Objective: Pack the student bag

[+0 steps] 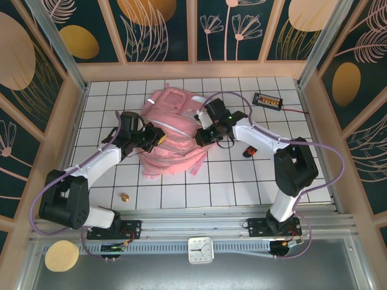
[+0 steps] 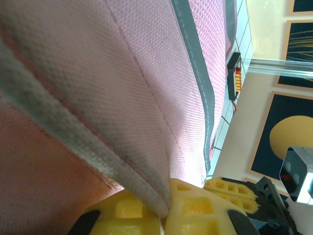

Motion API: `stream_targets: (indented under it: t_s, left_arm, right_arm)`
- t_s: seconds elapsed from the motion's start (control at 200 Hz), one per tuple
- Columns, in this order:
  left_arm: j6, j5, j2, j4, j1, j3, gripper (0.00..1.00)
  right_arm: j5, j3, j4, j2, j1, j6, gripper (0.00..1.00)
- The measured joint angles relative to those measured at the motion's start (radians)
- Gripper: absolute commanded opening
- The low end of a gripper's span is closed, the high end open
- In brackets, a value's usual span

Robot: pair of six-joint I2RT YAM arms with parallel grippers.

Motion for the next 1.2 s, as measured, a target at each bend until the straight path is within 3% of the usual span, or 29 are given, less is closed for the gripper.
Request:
stream_targets:
  t_s: [0.655, 0.696, 0.771, 0.846, 0.911, 1.201]
  left_arm:
    - [0.027, 0.028, 0.0, 0.008, 0.0, 0.004, 0.0]
    - [0.027, 0.029, 0.0, 0.008, 0.0, 0.004, 0.0]
    - [0.029, 0.03, 0.0, 0.005, 0.002, 0.008, 0.0]
    - [0.038, 0.037, 0.0, -0.013, 0.014, 0.011, 0.0]
    - [0.045, 0.043, 0.001, -0.027, 0.022, 0.014, 0.0]
    - [0.061, 0.07, 0.034, -0.05, 0.026, 0.045, 0.0]
  right_arm:
    - [-0.035, 0.088, -0.021, 0.076, -0.066, -0.167, 0.0]
    - [-0.046, 0.088, -0.019, 0.076, -0.071, -0.173, 0.12]
    - [-0.046, 0.088, -0.01, 0.076, -0.08, -0.174, 0.45]
    - [-0.012, 0.087, 0.03, 0.075, -0.116, -0.171, 0.67]
    - [-0.002, 0.074, 0.082, 0.056, -0.161, -0.156, 0.98]
    - [-0.062, -0.112, 0.439, -0.282, -0.359, 0.039, 0.99]
